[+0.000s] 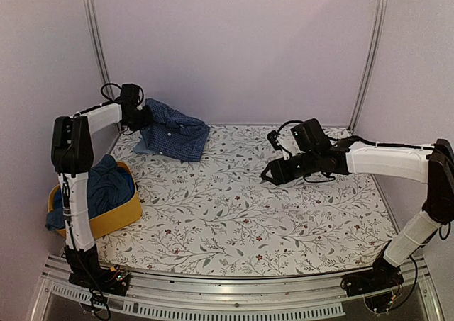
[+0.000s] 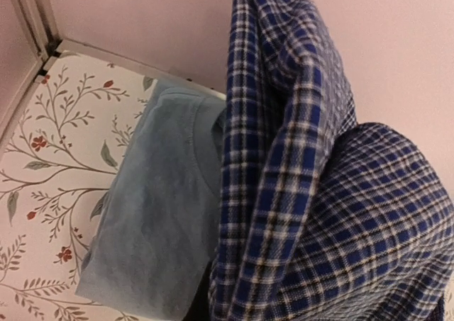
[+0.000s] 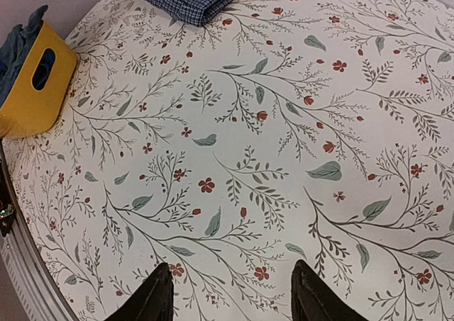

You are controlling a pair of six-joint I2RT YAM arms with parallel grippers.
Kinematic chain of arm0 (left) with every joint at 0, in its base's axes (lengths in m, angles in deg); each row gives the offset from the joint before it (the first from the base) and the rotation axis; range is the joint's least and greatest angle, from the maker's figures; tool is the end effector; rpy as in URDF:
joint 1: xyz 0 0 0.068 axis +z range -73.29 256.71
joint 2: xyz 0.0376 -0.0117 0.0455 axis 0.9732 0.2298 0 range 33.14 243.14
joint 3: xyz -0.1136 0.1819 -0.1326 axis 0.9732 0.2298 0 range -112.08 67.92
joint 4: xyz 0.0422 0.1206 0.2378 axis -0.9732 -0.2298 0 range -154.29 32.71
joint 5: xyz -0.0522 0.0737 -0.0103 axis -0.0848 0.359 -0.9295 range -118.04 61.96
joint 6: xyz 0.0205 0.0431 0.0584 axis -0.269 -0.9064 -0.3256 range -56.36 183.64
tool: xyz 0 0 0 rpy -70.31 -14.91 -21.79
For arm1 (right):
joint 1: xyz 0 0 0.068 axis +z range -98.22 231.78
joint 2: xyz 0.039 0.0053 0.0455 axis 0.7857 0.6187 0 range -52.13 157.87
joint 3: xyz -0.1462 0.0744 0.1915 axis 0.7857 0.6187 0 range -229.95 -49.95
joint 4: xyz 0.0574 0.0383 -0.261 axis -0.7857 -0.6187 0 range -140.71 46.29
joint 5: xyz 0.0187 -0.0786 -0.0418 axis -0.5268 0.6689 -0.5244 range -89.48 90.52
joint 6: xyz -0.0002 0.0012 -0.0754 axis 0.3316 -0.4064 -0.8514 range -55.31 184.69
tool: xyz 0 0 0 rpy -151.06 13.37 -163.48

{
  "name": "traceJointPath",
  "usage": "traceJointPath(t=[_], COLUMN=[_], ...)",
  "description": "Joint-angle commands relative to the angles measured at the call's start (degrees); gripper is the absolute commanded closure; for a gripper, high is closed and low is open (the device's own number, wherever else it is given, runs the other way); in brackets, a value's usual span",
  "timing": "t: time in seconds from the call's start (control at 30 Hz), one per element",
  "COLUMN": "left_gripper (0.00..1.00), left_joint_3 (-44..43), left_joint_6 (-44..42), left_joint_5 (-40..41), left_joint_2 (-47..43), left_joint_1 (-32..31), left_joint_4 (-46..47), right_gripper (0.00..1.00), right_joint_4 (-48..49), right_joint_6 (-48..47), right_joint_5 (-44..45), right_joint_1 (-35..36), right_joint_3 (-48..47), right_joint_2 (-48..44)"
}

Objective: Fold and stack the mixed laundry pile
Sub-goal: Place the square-folded shirt at the corner of the board.

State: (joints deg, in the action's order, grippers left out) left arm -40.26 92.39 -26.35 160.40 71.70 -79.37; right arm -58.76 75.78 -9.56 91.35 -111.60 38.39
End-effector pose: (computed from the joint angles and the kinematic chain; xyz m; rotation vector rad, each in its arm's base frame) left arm 0.5283 -0.0444 0.1897 -0.4889 2.2513 -0.2712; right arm 0.2798 0.2456 0.1911 -0.6809 2.3156 0.6312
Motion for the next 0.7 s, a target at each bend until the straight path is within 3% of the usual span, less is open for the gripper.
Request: traceJointPath(t=[0.0,0.27,0.47,0.67], left_gripper=[1.00,0.48,0.23,0.10], left_joint_3=[0.9,-1.2,-0.1,-0.1], left_joint_6=[3.7,8.6,9.9,6.6], left_joint_5=[-2.5,-1.9,-4.9,-7.0], left_joint_2=[2.7,7.1,6.6,3.7], left_joint_1=[3.2,7.7,10.3,10.7], left_joint_4=[5.5,1.1,1.2,-2.4], right_gripper=[0.45,0.45,0.45,0.45], right_joint_4=[-0.7,-2.4,-2.4,-2.7], right_joint_6=[-0.8,-1.8,-2.4,-2.8], right_joint_5=[-0.7,-1.2,-2.5,-3.0], right_joint_1=[-0.8,-1.8,-2.5,-2.9], right_joint_3=[-2.3,-3.8,-4.7,-5.5], right_joint_2=[1.4,2.3,3.4,4.4])
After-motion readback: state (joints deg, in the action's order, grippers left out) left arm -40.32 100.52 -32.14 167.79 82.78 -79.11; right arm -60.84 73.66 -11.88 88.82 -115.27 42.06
